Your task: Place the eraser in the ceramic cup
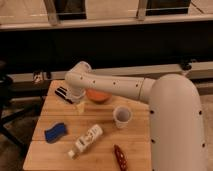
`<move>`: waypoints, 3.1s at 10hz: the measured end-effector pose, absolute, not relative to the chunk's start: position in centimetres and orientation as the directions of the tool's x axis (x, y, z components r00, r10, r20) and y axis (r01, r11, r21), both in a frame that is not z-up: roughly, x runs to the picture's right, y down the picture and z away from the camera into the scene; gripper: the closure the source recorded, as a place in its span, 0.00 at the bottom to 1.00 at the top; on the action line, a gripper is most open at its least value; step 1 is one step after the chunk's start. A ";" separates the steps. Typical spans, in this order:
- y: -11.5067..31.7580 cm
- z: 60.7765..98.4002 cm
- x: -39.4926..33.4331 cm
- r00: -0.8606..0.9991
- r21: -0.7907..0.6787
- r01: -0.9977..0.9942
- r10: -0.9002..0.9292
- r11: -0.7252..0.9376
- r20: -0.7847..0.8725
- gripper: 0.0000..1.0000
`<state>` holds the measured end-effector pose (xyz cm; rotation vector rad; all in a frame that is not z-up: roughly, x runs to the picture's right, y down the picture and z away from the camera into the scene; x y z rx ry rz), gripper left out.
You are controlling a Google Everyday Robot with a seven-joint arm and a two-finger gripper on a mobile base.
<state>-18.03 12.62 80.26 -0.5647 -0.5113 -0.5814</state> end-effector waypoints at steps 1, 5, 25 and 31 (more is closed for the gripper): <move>12.6 80.2 -18.3 0.738 -0.366 0.606 -0.329 0.706 0.589 0.20; 12.6 79.9 -19.1 0.786 -0.432 0.504 -0.189 0.748 0.589 0.20; 8.2 82.3 -20.3 0.981 -0.488 -0.092 0.162 0.868 0.103 0.20; 7.2 83.1 -22.4 0.984 -0.477 -0.160 0.178 0.864 -0.006 0.20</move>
